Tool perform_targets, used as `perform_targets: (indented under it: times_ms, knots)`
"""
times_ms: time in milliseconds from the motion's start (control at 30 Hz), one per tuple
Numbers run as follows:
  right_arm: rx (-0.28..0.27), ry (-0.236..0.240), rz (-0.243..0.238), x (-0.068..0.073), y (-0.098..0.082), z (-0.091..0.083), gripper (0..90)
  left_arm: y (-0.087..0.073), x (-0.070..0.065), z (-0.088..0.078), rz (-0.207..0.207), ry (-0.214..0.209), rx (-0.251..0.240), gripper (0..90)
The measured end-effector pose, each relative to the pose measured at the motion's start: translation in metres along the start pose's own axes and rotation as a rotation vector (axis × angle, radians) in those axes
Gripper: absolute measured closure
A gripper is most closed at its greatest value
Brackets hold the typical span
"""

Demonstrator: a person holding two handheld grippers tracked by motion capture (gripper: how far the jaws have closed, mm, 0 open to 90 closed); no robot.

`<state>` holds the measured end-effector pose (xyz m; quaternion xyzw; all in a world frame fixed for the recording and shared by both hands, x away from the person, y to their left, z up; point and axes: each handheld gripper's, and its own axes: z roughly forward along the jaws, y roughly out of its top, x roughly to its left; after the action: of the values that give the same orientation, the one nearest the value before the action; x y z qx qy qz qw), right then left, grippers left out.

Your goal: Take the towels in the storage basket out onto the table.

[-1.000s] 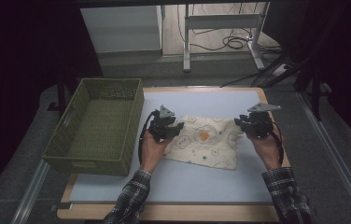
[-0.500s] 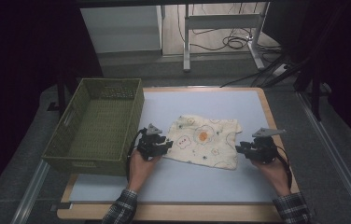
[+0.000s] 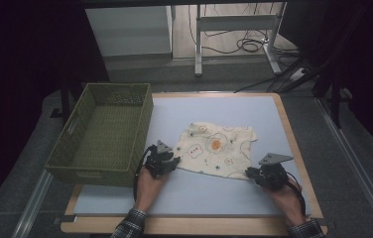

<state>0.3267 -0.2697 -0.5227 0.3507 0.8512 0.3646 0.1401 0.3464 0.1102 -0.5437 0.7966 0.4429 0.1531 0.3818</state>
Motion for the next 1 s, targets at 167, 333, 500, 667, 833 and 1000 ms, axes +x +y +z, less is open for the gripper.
perform_targets:
  times_ms: [167, 333, 500, 667, 833, 1000]
  knots:
    - [-0.004, 0.003, -0.013, 0.004, -0.001, -0.005, 89.8, 0.002, -0.004, -0.005, 0.028, -0.036, 0.006, 87.4]
    - [-0.031, 0.008, -0.021, 0.007, -0.003, -0.028, 89.8, -0.001, -0.015, -0.026, 0.039, -0.101, -0.023, 86.8]
    - [-0.036, 0.031, -0.014, 0.012, -0.015, -0.047, 89.8, -0.016, -0.03, -0.045, 0.043, -0.157, -0.021, 85.9]
    - [-0.023, 0.052, 0.004, 0.019, -0.033, -0.059, 89.8, -0.034, -0.04, -0.056, 0.037, -0.193, 0.0, 85.9]
    - [-0.011, 0.079, 0.022, 0.027, -0.049, -0.07, 89.6, -0.048, -0.052, -0.065, 0.048, -0.24, 0.029, 82.5]
    - [-0.024, 0.089, 0.045, 0.023, -0.051, -0.074, 82.3, -0.035, -0.044, -0.064, 0.049, -0.174, -0.008, 60.8]
